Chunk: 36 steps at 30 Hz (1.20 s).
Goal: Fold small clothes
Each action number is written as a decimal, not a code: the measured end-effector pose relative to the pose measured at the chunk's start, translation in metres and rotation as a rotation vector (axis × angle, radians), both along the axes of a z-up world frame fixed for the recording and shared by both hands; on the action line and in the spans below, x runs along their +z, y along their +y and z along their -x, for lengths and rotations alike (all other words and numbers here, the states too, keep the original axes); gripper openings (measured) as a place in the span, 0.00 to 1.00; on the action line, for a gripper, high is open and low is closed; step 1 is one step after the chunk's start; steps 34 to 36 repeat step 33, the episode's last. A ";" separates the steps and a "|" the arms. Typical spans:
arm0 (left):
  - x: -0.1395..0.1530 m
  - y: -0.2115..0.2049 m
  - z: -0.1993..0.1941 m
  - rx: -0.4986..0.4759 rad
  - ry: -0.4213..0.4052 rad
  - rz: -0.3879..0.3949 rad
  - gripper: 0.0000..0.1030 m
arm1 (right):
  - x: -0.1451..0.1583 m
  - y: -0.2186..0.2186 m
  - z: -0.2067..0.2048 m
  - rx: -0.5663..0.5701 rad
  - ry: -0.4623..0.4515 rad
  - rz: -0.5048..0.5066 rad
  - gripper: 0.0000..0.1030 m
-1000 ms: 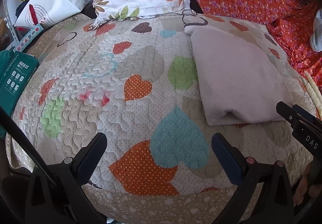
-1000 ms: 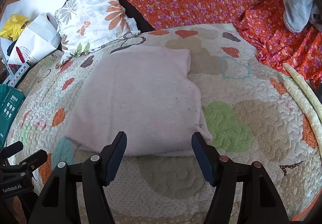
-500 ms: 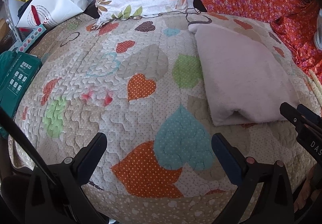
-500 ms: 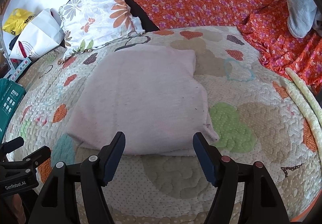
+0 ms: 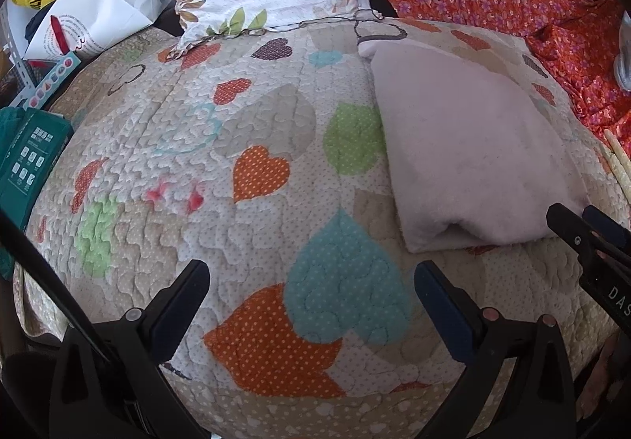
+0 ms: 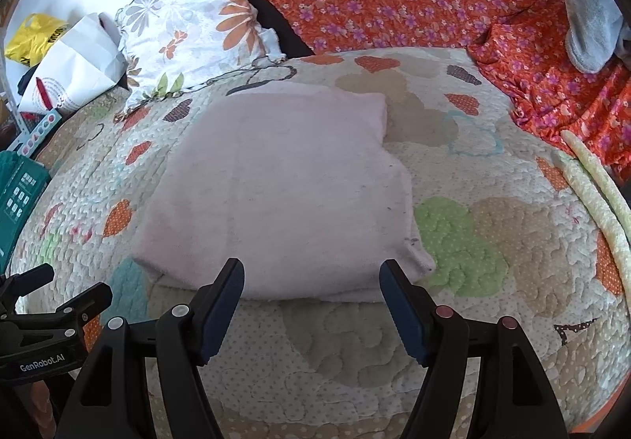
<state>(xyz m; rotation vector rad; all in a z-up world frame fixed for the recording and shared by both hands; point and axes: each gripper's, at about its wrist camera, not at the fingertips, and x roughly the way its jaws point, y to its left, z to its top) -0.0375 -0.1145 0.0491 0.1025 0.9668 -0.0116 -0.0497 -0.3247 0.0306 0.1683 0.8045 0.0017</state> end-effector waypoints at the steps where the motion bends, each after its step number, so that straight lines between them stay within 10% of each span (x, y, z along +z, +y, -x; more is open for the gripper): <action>1: 0.001 -0.002 -0.002 -0.003 -0.002 -0.001 1.00 | 0.000 -0.003 0.000 -0.016 0.004 0.002 0.74; 36: 0.023 -0.054 -0.064 -0.094 -0.018 0.059 1.00 | 0.000 -0.040 -0.005 -0.205 0.036 0.081 0.78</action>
